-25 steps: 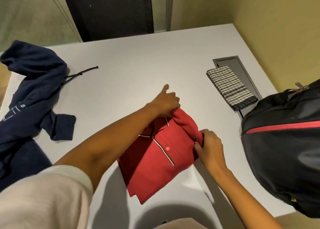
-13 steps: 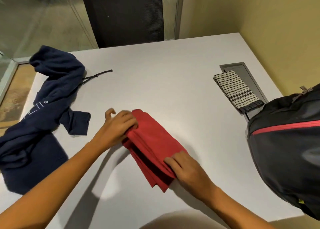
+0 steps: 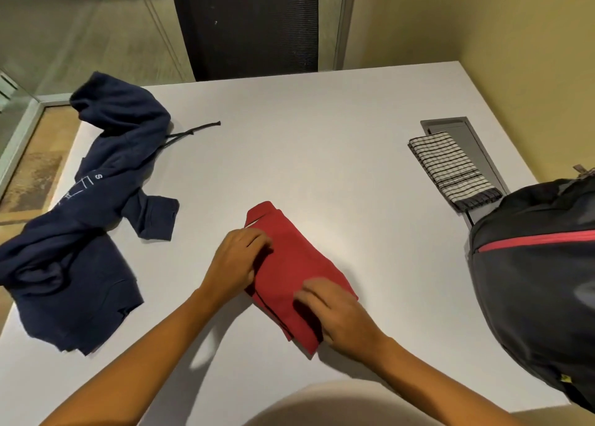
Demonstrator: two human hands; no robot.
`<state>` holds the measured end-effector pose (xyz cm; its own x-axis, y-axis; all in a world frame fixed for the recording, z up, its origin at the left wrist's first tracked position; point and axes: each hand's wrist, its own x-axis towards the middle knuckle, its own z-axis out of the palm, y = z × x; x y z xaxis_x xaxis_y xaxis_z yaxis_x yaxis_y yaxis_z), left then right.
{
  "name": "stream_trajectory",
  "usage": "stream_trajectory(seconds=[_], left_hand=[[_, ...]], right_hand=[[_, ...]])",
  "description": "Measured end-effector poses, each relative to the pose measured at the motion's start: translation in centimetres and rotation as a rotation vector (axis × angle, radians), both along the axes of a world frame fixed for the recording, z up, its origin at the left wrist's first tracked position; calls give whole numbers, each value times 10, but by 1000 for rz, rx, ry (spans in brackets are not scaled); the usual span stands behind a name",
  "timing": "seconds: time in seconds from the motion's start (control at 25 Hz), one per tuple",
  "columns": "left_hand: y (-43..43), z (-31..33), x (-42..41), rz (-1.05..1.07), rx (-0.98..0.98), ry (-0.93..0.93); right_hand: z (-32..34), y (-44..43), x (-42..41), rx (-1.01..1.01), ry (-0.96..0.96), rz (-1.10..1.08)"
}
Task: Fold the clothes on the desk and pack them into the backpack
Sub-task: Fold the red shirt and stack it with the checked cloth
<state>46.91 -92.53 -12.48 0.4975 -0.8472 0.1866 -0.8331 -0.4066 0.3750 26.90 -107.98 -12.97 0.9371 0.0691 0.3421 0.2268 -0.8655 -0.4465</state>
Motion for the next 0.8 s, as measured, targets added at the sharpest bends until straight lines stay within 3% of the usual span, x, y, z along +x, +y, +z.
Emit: stream_trajectory(seconds=[0.16,0.32,0.44,0.52,0.64,0.8], left_hand=[[-42,-24,-29,76,88,53],[-37,-56,-26,109,238,11],[-34,-58,-20,66,248,6],[-36,-56,-19,66,233,19],[-36,-49,-32,126,169,89],[-50,-33,-75,257,137,159]], right_hand=[[-18,-1,31,22,180,-262],[-32,3,14,-56,344,-251],[-29,-5,3,146,329,-108],[-33,-18,-16,266,270,-187],[-42,-34,-53,248,177,-366],[-45,-27,-54,287,278,-390]])
